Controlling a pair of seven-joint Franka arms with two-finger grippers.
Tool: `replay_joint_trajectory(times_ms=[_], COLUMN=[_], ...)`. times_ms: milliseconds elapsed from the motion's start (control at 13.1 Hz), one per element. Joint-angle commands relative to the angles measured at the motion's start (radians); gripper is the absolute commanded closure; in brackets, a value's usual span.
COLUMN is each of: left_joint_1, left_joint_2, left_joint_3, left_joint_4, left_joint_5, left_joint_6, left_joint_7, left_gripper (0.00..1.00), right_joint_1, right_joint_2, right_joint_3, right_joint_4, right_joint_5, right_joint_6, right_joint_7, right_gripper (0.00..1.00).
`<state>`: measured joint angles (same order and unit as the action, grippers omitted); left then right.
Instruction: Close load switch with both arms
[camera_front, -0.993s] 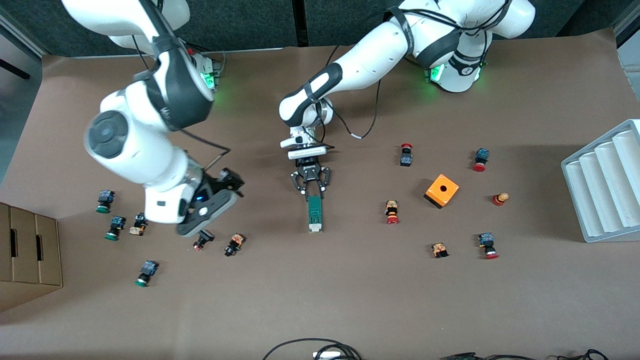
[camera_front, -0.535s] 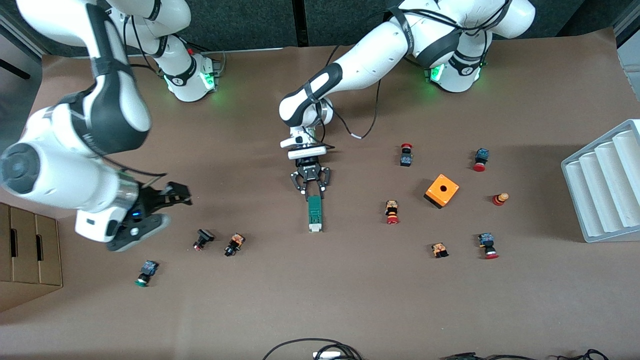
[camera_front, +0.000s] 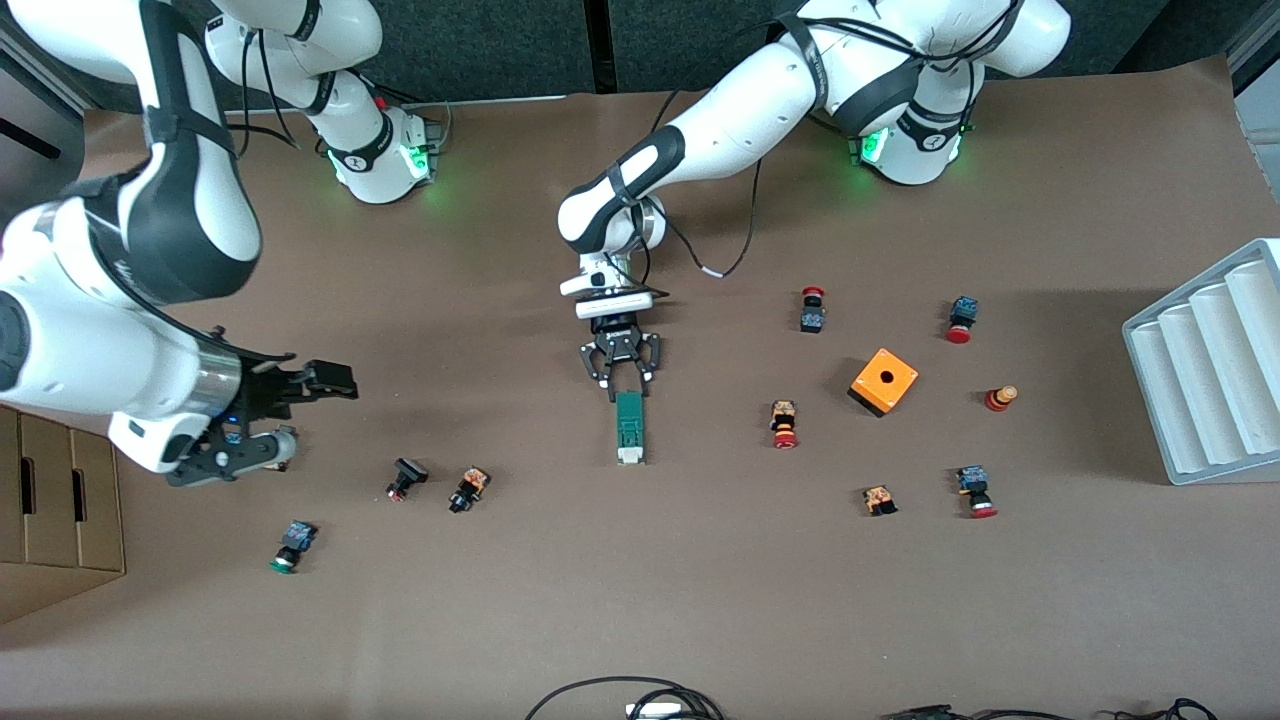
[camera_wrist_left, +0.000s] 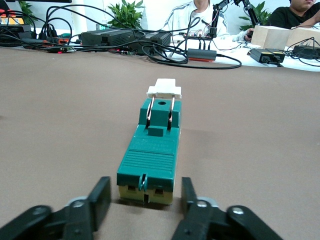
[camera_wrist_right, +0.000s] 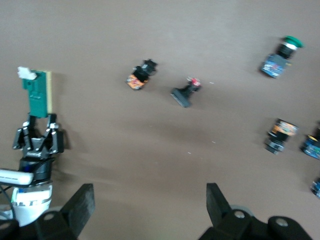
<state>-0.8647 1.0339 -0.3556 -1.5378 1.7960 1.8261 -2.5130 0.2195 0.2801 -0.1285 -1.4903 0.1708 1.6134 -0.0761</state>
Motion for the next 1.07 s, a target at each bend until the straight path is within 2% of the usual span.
replay_joint_trajectory(times_ms=[0, 153, 382, 688, 993], left_joint_1=[-0.010, -0.010, -0.011, -0.004, 0.001], left_joint_2=[-0.011, -0.015, -0.048, -0.064, -0.156], left_joint_3=[0.001, 0.000, 0.000, -0.029, -0.029], left_joint_4=[0.010, 0.010, 0.031, 0.035, 0.041], left_joint_5=[-0.021, -0.049, -0.165, -0.205, -0.409], left_joint_6=[0.002, 0.001, 0.001, 0.002, 0.007], left_joint_7=[-0.007, 0.064, 0.199, 0.251, 0.556], left_gripper=[0.00, 0.00, 0.00, 0.00, 0.00], right_joint_1=[-0.092, -0.127, -0.126, -0.121, -0.147], right_joint_2=[-0.058, -0.087, -0.105, -0.113, -0.104], right_joint_3=[0.015, 0.015, 0.010, 0.013, 0.000], right_joint_4=[-0.027, -0.027, -0.011, -0.011, -0.010], right_joint_5=[-0.033, -0.043, -0.086, -0.177, -0.177], right_joint_6=[-0.036, -0.107, -0.184, -0.176, -0.109], right_joint_7=[0.016, 0.019, 0.029, 0.012, 0.010], right_gripper=[0.00, 0.00, 0.00, 0.00, 0.00])
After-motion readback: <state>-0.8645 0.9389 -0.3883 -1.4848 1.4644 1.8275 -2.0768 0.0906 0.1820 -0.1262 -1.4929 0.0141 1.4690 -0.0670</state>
